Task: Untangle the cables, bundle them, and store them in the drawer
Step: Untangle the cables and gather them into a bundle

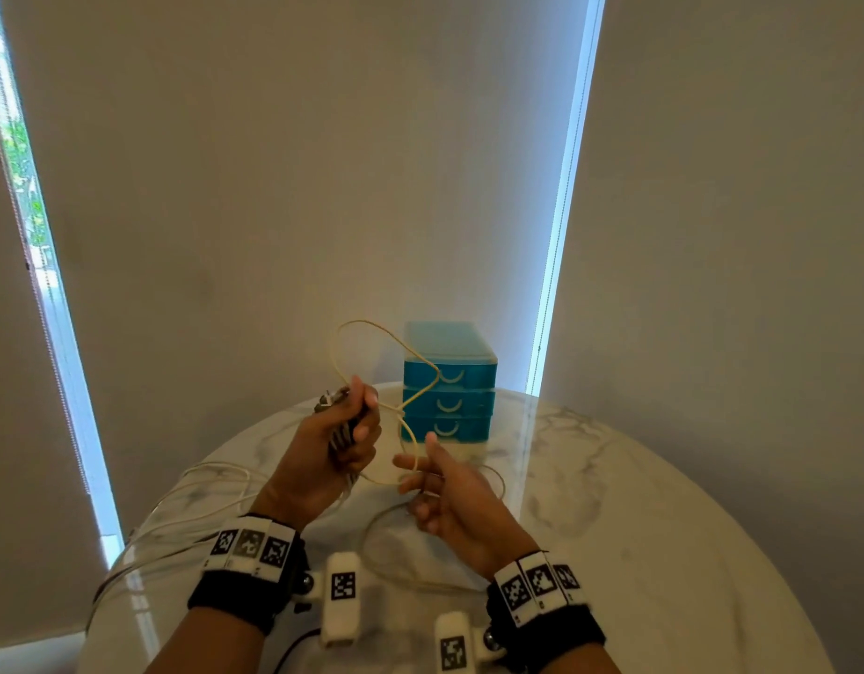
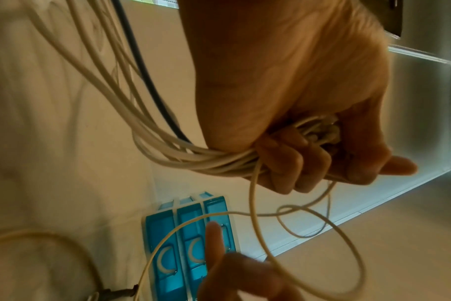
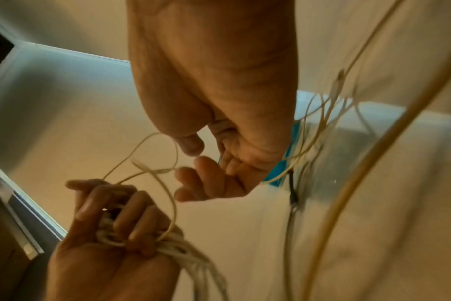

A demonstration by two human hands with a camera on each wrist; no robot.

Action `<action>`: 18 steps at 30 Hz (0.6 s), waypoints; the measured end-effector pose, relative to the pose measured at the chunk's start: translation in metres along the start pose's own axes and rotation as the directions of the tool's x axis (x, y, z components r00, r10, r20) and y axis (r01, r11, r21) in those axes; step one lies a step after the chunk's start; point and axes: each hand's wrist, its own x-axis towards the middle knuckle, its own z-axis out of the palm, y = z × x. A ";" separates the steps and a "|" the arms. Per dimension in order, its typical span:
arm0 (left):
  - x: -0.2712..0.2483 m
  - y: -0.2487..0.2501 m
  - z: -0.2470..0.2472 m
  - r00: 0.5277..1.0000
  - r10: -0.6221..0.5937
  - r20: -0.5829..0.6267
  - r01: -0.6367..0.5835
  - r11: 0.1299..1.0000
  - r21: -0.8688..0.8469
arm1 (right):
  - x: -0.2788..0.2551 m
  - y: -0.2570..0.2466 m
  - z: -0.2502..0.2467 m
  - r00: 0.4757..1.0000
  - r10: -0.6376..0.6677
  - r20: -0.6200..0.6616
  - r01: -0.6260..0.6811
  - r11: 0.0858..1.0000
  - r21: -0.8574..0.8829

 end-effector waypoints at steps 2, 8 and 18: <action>-0.001 -0.001 0.000 1.000 -0.018 0.020 0.018 1.000 0.015 | 0.009 -0.002 0.010 0.998 0.007 0.068 -0.016 0.990 0.141; -0.001 -0.001 -0.005 1.000 -0.011 0.018 0.009 0.994 0.113 | 0.028 -0.034 0.007 0.994 -0.109 0.012 0.094 0.898 0.431; 0.010 0.006 -0.027 0.875 0.233 -0.425 -0.195 0.972 0.131 | -0.017 -0.147 -0.029 0.487 -0.415 -0.768 0.777 0.607 0.165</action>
